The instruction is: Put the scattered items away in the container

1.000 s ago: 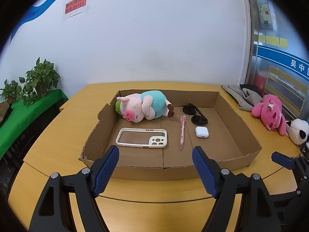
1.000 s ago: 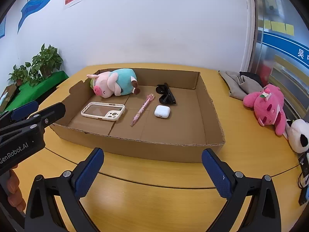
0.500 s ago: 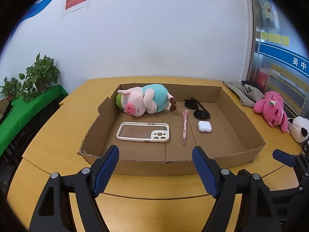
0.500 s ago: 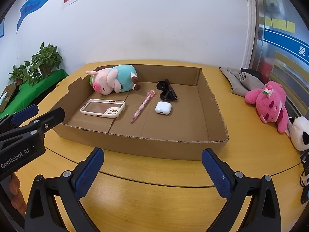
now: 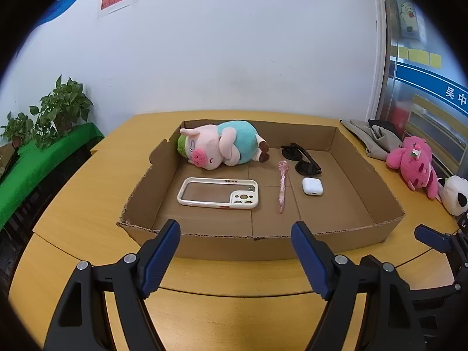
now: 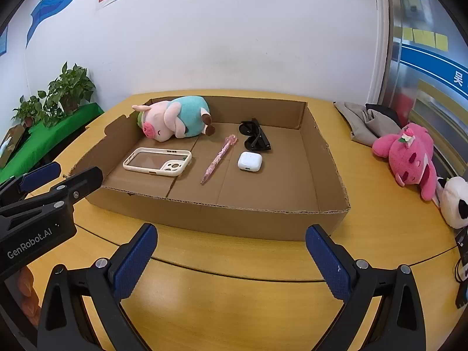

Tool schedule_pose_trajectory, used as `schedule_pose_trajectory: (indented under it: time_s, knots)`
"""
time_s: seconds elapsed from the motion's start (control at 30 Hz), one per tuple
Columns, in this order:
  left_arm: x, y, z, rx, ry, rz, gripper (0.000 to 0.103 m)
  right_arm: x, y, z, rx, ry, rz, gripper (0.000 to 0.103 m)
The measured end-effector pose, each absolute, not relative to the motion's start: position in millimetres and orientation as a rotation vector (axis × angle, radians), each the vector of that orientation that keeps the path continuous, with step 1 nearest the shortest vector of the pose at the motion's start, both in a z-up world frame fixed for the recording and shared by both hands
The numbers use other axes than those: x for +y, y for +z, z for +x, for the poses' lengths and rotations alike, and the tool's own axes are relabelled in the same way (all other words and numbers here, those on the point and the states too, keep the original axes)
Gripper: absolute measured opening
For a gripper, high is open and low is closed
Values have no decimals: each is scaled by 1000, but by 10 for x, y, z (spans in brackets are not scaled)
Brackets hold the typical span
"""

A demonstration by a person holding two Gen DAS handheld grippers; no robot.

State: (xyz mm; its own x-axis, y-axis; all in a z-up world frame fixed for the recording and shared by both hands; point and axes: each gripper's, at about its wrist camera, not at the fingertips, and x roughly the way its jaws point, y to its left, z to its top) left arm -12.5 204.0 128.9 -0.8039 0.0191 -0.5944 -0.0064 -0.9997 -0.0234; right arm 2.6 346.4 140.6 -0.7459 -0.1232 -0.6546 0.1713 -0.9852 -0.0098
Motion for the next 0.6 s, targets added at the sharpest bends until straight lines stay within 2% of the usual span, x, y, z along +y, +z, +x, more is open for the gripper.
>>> schedule_pose_trajectory:
  time_s: [0.27,0.6]
  knots:
    - [2101,1237,-146,10,2947,-1000,78,3496,1373,7,98,-2792,1056,103]
    - [2099,1194,-175,-41,2924,-1035,78,3514,1348,-13,93,-2787,1062,103]
